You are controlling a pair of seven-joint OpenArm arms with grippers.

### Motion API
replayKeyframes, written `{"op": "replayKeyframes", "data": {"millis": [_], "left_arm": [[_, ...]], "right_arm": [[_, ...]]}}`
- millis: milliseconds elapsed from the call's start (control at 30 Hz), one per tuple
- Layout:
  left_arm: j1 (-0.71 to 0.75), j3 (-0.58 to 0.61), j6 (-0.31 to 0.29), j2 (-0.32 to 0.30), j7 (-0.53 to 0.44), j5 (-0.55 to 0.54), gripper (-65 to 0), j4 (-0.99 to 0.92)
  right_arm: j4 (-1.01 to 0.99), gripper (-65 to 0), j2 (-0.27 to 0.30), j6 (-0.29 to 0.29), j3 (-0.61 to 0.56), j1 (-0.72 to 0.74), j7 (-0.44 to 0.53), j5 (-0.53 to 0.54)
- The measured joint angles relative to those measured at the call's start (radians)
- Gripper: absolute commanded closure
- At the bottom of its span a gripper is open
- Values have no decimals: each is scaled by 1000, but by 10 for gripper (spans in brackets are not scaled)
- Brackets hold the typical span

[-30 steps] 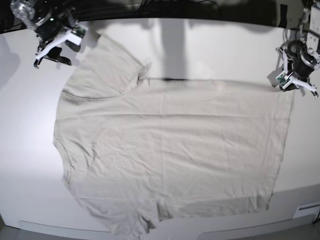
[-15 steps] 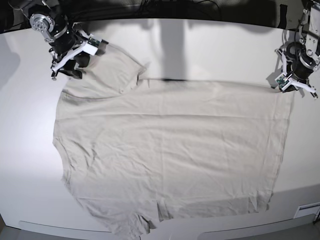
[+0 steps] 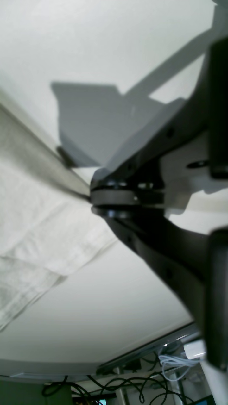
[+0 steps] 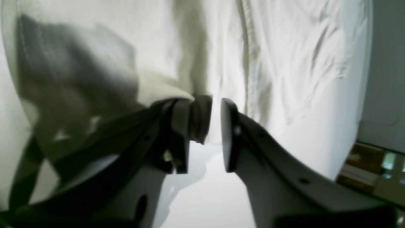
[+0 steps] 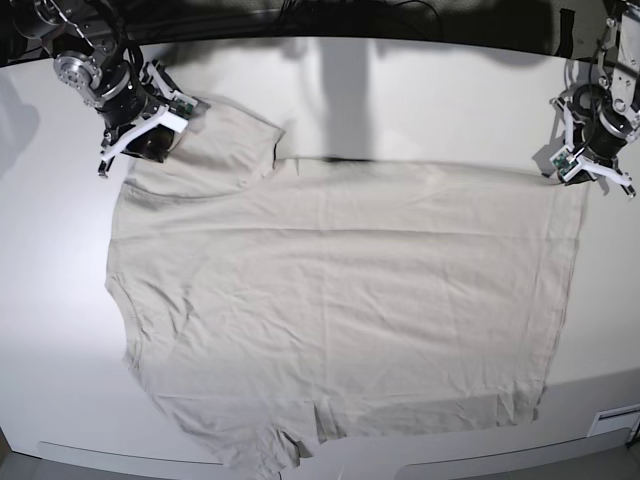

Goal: Fold the T-shirt properly
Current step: 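Grasp the shirt's shoulder edges with the right and left grippers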

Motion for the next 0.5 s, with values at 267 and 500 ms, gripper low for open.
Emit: {"op": "replayKeyframes", "data": {"millis": [267,500], "left_arm": [[0,0,0,0,16,-62,0,0],[13,0,-19,-40,80,-304,0,-3]], "right_arm": [[-1,0,0,-46,0,-1,-13,163],[100,0,53,-45,15,-50,-18,261]]}}
